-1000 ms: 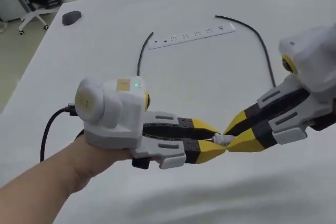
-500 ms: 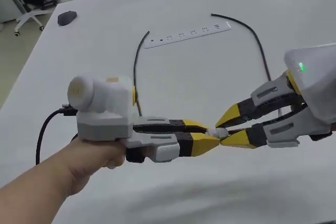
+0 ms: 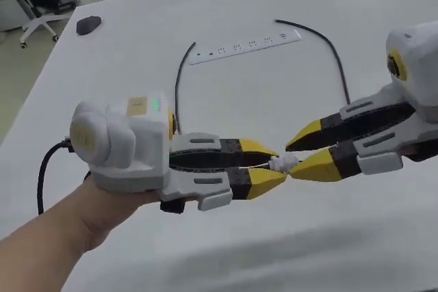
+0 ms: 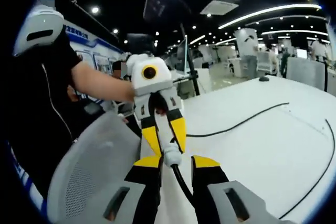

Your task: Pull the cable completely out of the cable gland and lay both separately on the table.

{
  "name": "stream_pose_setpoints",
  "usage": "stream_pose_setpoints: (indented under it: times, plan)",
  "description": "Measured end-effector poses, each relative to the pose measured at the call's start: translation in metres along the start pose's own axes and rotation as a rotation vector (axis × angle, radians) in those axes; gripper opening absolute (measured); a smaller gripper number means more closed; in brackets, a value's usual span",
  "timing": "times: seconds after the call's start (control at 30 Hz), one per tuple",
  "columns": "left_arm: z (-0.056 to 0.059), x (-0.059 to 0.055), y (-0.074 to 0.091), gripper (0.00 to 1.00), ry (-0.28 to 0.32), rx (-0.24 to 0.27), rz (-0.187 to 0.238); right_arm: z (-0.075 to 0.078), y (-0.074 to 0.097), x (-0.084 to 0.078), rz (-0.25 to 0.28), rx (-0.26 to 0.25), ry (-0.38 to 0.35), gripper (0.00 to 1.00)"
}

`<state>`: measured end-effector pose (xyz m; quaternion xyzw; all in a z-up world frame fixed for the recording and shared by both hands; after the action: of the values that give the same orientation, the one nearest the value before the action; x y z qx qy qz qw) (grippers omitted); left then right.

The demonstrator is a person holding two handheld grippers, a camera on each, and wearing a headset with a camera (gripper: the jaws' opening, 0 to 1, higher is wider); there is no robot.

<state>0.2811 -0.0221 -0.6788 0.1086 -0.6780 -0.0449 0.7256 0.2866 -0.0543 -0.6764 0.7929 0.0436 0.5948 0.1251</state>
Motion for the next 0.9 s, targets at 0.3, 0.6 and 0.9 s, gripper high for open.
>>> stream_pose_setpoints:
  times: [0.3,0.6,0.9]
  plan:
    - [-0.001,0.001,-0.001,0.15,-0.051,0.0,-0.002,0.003,0.0,-0.004,0.012,0.054,-0.136,0.11]
    - [-0.002,-0.003,-0.002,0.15,-0.055,-0.006,-0.023,0.004,-0.003,-0.01,-0.017,0.073,-0.179,0.08]
    - [-0.016,-0.002,0.0,0.15,0.188,0.026,0.025,0.002,-0.003,0.0,0.014,0.025,0.214,0.07]
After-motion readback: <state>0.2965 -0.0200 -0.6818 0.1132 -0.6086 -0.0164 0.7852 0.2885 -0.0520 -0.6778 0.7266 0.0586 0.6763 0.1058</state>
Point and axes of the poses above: the centre of the closed fingertips' face, and the gripper's own axes: y roughly backward along the fingers, z roughly to its right, x roughly out of its top, the point moved 2 cm from there along y, roughly backward along the fingers, and after that the axes turned 5 degrees about z, right-handed, at the moved point
